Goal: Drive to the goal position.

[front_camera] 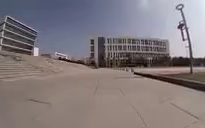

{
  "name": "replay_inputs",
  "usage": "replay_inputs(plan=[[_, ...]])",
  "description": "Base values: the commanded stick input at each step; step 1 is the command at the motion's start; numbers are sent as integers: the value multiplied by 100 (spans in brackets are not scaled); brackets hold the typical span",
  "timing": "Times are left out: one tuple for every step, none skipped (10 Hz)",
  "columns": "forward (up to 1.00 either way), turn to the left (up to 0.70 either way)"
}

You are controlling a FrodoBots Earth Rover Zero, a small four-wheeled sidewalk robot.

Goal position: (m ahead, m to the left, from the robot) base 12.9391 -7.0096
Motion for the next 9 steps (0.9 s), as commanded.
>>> replay_inputs(plan=[[70,0],[70,0],[70,0],[70,0],[70,0],[70,0],[70,0],[70,0],[70,0]])
